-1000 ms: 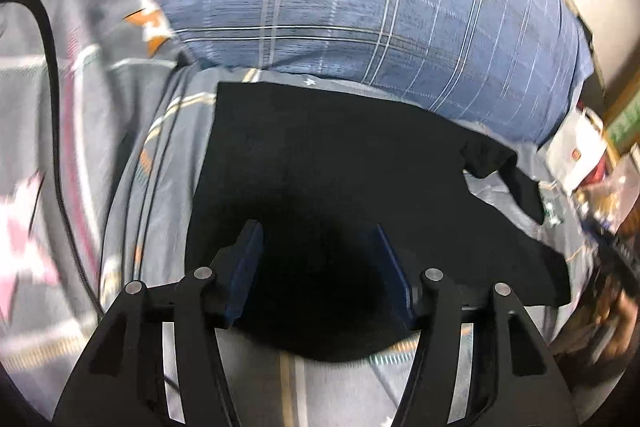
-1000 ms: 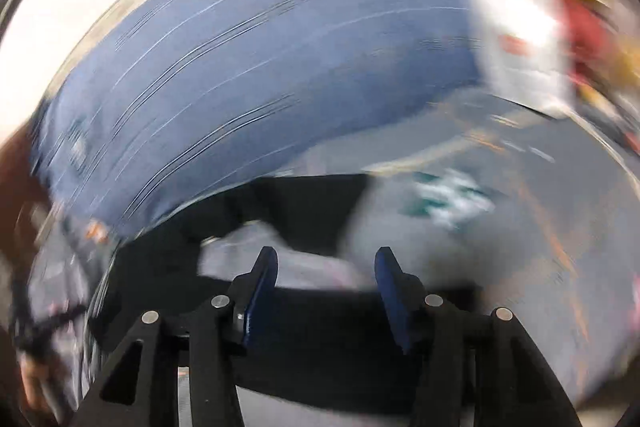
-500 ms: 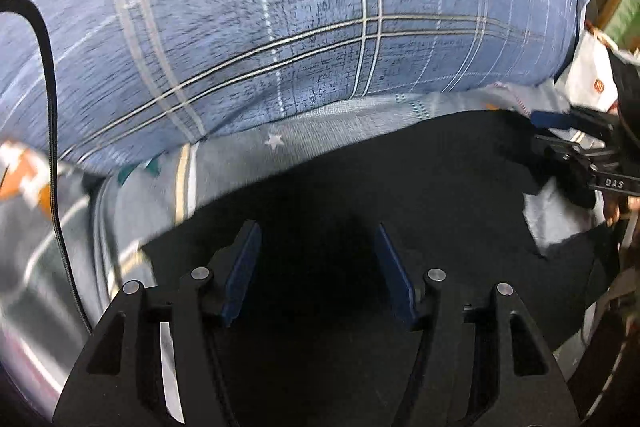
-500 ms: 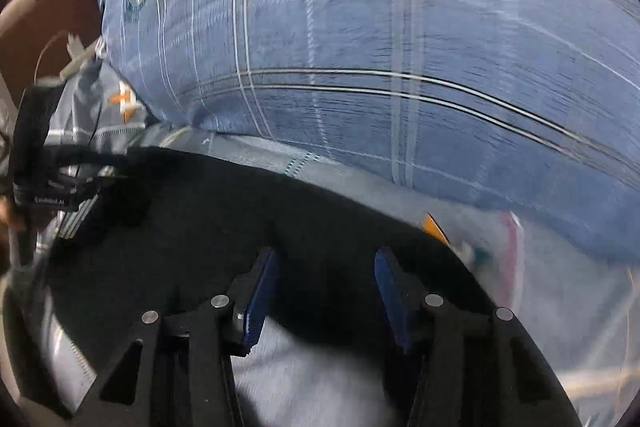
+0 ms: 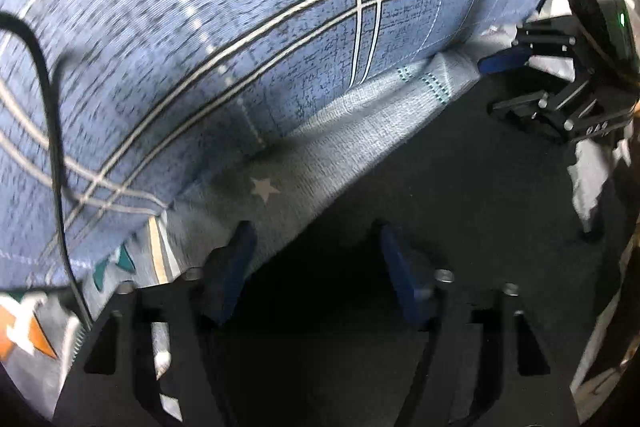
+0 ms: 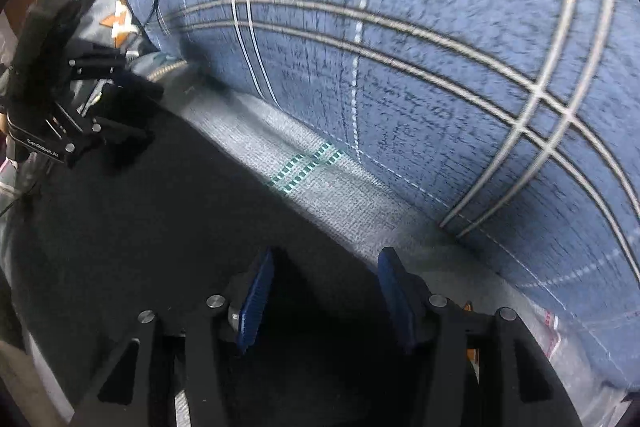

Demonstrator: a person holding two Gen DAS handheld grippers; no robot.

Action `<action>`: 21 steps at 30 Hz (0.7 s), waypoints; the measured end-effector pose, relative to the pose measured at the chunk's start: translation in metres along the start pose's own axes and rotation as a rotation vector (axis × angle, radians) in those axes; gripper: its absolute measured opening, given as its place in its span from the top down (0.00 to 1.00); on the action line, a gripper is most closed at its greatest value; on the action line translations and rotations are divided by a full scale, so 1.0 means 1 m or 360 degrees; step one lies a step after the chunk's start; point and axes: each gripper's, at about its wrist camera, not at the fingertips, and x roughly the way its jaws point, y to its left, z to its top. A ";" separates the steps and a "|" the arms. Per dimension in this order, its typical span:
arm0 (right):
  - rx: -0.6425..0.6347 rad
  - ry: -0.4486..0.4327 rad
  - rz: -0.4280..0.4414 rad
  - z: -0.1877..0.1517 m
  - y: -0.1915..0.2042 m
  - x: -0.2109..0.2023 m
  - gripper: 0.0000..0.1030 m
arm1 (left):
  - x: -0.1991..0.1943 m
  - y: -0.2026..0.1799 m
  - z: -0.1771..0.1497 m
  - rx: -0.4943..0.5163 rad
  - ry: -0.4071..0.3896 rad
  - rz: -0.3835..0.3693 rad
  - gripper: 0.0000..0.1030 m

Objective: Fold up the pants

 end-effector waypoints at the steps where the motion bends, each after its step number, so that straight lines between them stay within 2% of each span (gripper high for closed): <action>1: 0.0018 0.0004 0.0012 0.000 -0.002 0.000 0.49 | 0.002 0.000 0.000 0.0020 -0.0004 0.0012 0.23; 3: 0.0000 -0.0011 0.0027 -0.002 -0.001 0.000 0.54 | 0.005 -0.003 0.001 0.0045 -0.0014 -0.0002 0.23; 4: -0.0035 -0.0032 0.0028 -0.005 0.002 -0.003 0.64 | 0.006 -0.004 0.002 0.0057 -0.0019 -0.0004 0.24; 5: -0.0073 -0.0052 0.0010 -0.008 0.007 -0.005 0.75 | 0.007 -0.006 0.003 0.0067 -0.0028 -0.0021 0.35; 6: -0.0116 -0.0073 -0.0039 -0.010 0.017 -0.008 0.81 | 0.007 -0.008 0.003 0.0072 -0.0042 -0.0069 0.45; 7: -0.0145 -0.0092 -0.0113 -0.012 0.023 -0.011 0.93 | 0.007 -0.013 0.003 0.0088 -0.0054 -0.0110 0.64; 9: -0.0150 -0.0164 -0.0174 -0.018 0.031 -0.023 0.95 | 0.004 -0.025 0.001 0.0148 -0.0080 -0.0074 0.73; 10: -0.0160 -0.0208 -0.0194 -0.022 0.035 -0.032 0.96 | 0.002 -0.029 0.001 0.0148 -0.0081 -0.0071 0.85; 11: -0.0164 -0.0239 -0.0206 -0.025 0.038 -0.040 0.96 | -0.001 -0.032 0.000 0.0136 -0.0078 -0.0068 0.90; 16: -0.0168 -0.0434 -0.0248 -0.051 0.068 -0.105 0.96 | -0.049 -0.051 -0.017 0.0132 -0.0225 0.0008 0.91; 21: -0.0222 -0.0612 -0.0223 -0.100 0.126 -0.170 0.96 | -0.125 -0.077 -0.064 0.0102 -0.0442 0.0008 0.91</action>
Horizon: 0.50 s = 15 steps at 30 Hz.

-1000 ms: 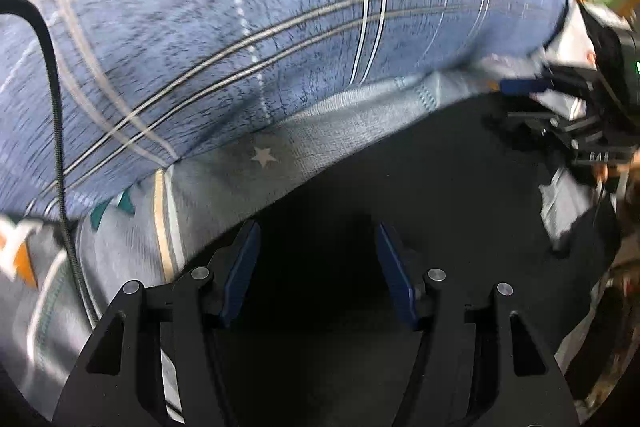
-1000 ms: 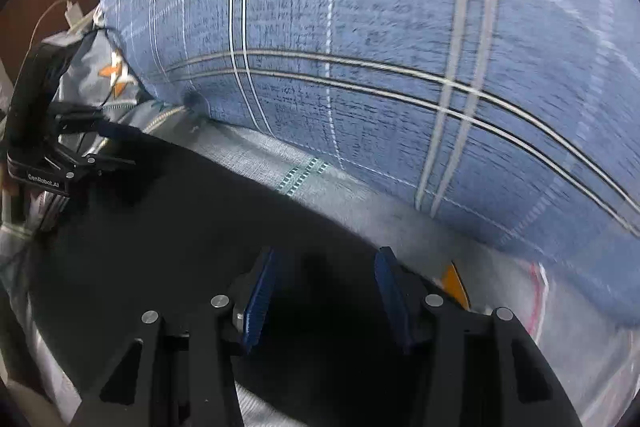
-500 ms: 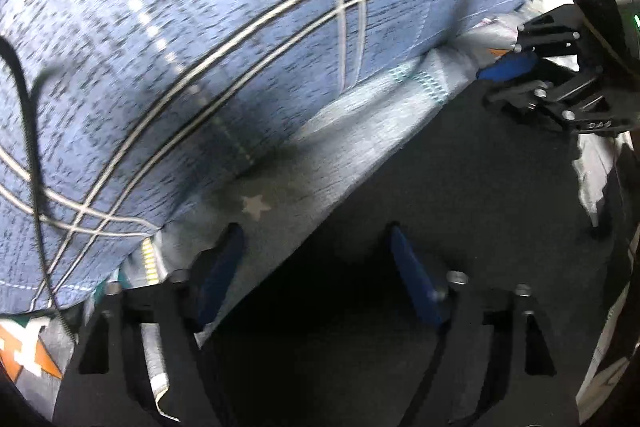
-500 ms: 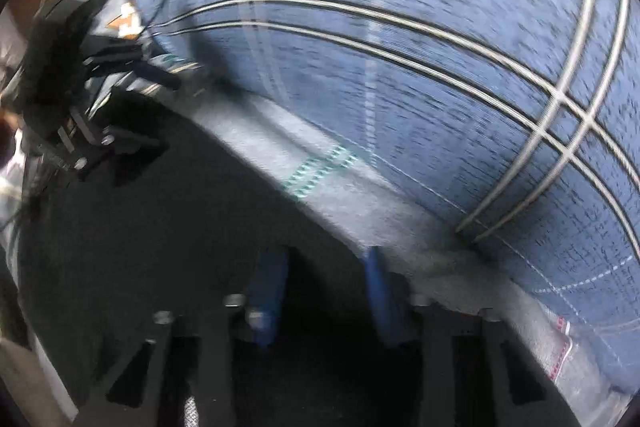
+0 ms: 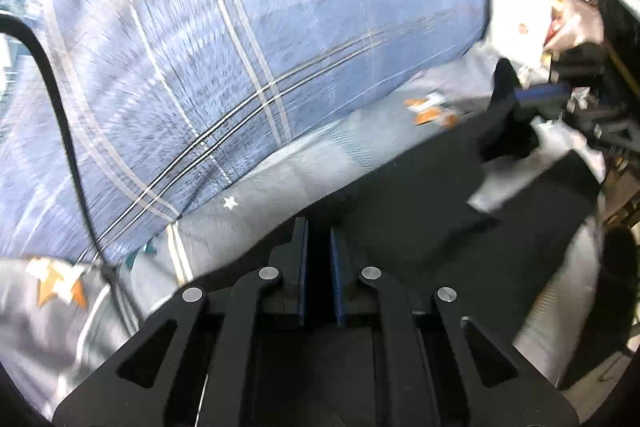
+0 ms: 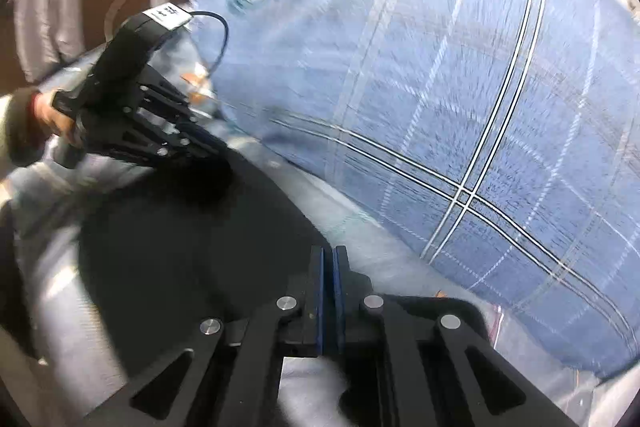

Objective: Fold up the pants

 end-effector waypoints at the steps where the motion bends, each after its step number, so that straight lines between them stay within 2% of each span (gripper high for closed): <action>1: -0.0011 -0.0018 0.0007 -0.006 0.013 -0.013 0.96 | -0.016 -0.008 -0.009 -0.0007 -0.0035 -0.0007 0.91; 4: -0.0024 -0.0058 0.0064 -0.031 0.054 -0.044 0.96 | -0.052 -0.039 -0.043 -0.0029 -0.0085 -0.0034 0.91; 7: 0.0036 -0.0010 0.0161 -0.064 0.088 -0.054 0.96 | -0.057 -0.062 -0.086 -0.0089 -0.0028 -0.0054 0.91; 9: 0.0090 0.0073 0.0200 -0.092 0.106 -0.041 0.96 | -0.052 -0.073 -0.113 -0.0169 0.0012 -0.0074 0.91; 12: 0.0173 0.0173 0.0176 -0.120 0.123 -0.013 0.96 | -0.043 -0.073 -0.143 -0.0326 0.0073 -0.0067 0.91; 14: 0.0243 0.0232 0.0145 -0.135 0.125 0.004 0.96 | -0.041 -0.064 -0.155 -0.0473 0.0050 -0.0077 0.91; 15: 0.0310 0.0213 0.0137 -0.139 0.122 0.006 0.96 | -0.045 -0.061 -0.160 -0.0531 0.0035 -0.0080 0.91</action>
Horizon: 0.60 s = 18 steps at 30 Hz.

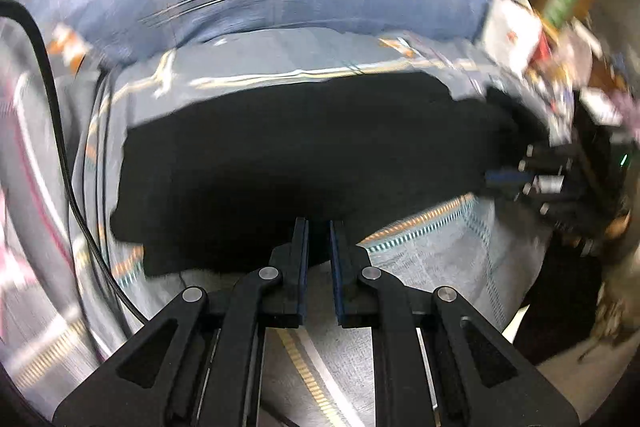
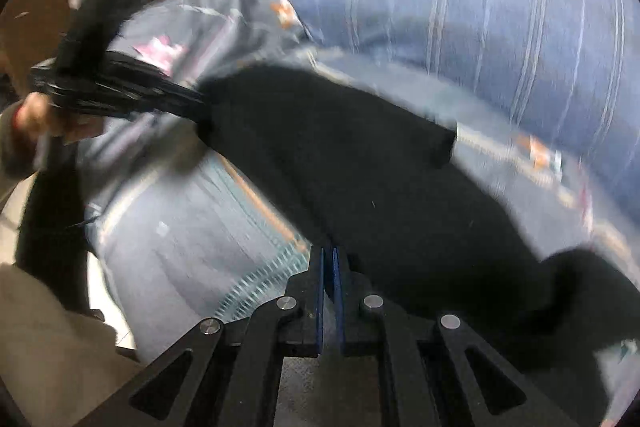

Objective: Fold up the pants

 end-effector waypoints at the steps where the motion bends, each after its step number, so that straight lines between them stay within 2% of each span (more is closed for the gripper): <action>1: 0.0059 -0.0025 0.0021 -0.003 -0.004 0.000 0.96 | -0.005 0.003 -0.002 -0.0045 -0.0006 -0.0009 0.91; 3: 0.0150 -0.0041 0.0049 -0.005 -0.011 -0.007 0.93 | -0.018 0.008 -0.003 -0.0115 -0.0037 -0.0052 0.91; 4: 0.0174 -0.0051 0.0053 -0.008 -0.012 -0.012 0.87 | -0.024 0.007 -0.003 -0.0123 -0.0055 -0.0056 0.91; 7: 0.0225 -0.0132 0.0088 -0.008 -0.013 -0.037 0.70 | -0.042 -0.001 -0.001 -0.0069 -0.0115 0.0007 0.91; 9: 0.0267 -0.0207 0.0116 -0.001 -0.017 -0.052 0.67 | -0.047 -0.005 0.006 -0.0043 -0.0160 0.0055 0.91; 13: 0.0441 -0.0328 0.0011 0.033 -0.038 -0.055 0.62 | -0.043 -0.005 0.018 -0.0089 -0.0236 0.0042 0.59; 14: 0.0493 -0.0341 0.0002 0.043 -0.045 -0.047 0.62 | -0.040 -0.004 0.020 -0.0119 -0.0256 0.0042 0.58; 16: 0.0543 -0.0286 -0.0030 0.063 -0.060 -0.024 0.62 | -0.027 -0.002 0.023 -0.0171 -0.0258 0.0019 0.58; 18: 0.0593 -0.0134 -0.0093 0.077 -0.072 0.011 0.62 | -0.012 -0.003 0.023 -0.0185 -0.0225 0.0055 0.58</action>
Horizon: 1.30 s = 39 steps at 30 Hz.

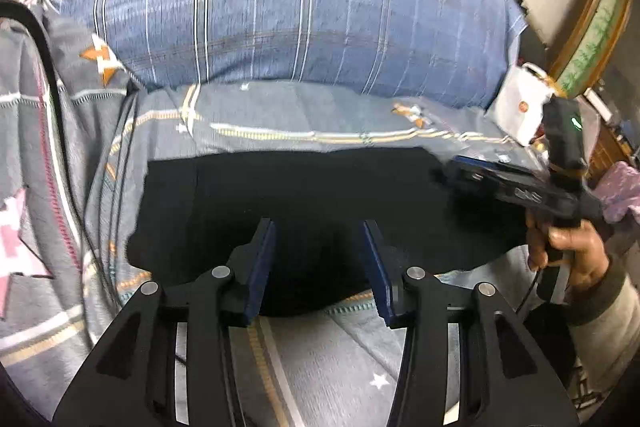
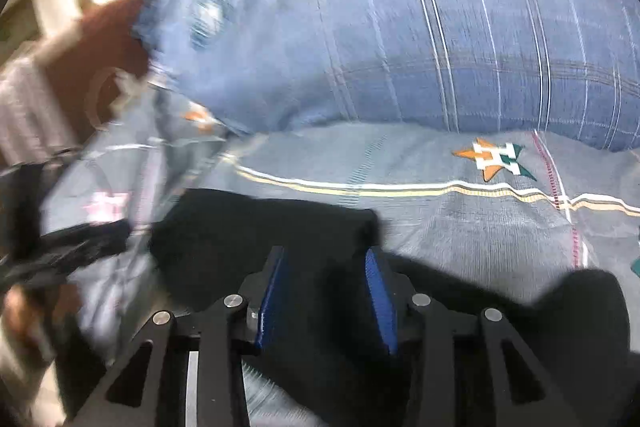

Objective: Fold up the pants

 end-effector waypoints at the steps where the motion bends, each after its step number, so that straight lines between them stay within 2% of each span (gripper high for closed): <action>1: 0.0008 0.0025 0.0025 0.002 -0.001 0.008 0.78 | 0.006 0.000 -0.003 -0.0005 0.0024 0.0018 0.58; 2: 0.0001 0.0023 0.0037 0.005 0.000 0.015 0.92 | 0.012 0.001 -0.006 -0.0016 0.0056 0.0008 0.58; 4: -0.0077 -0.0045 -0.0054 0.009 0.006 0.013 0.92 | 0.019 0.002 -0.012 -0.0039 0.0091 -0.0012 0.58; 6: -0.0042 -0.0063 -0.0137 0.012 0.002 0.018 0.92 | 0.028 0.002 -0.021 -0.0033 0.0125 -0.0001 0.58; 8: 0.0017 0.0000 -0.0135 0.006 -0.003 0.033 0.92 | 0.033 0.001 -0.023 -0.0039 0.0134 0.0013 0.58; 10: 0.0021 -0.0059 -0.0106 -0.003 -0.004 0.028 0.91 | 0.029 -0.001 -0.019 -0.0063 0.0134 0.0007 0.58; 12: 0.0045 -0.0082 -0.0068 -0.009 -0.008 0.009 0.88 | 0.022 -0.006 -0.013 -0.0082 0.0106 -0.0030 0.58; 14: 0.0089 -0.0150 -0.0076 -0.015 -0.018 -0.022 0.76 | 0.015 -0.013 -0.007 -0.0080 0.0068 -0.0043 0.57; 15: 0.0123 -0.0211 -0.0093 -0.020 -0.030 -0.045 0.72 | 0.013 -0.019 -0.003 -0.0067 0.0043 -0.0060 0.55; 17: 0.0180 -0.0263 -0.0189 -0.030 -0.051 -0.073 0.54 | 0.013 -0.032 0.003 -0.0051 0.0014 -0.0111 0.40; 18: 0.0210 -0.0270 -0.0259 -0.034 -0.064 -0.086 0.50 | 0.016 -0.038 0.005 -0.0050 0.0010 -0.0138 0.39; 22: 0.0310 -0.0219 -0.0462 -0.051 -0.108 -0.108 0.49 | 0.036 -0.069 0.012 0.0010 0.0040 -0.0191 0.39; 26: 0.0419 -0.0218 -0.0551 -0.068 -0.136 -0.117 0.49 | 0.059 -0.099 0.014 0.0067 0.0047 -0.0154 0.39; 32: 0.0439 -0.0167 -0.0604 -0.075 -0.165 -0.111 0.49 | 0.084 -0.127 0.022 0.0114 0.0067 -0.0111 0.39; 39: 0.0491 -0.0120 -0.0543 -0.077 -0.183 -0.096 0.49 | 0.102 -0.140 0.024 0.0159 0.0086 -0.0067 0.39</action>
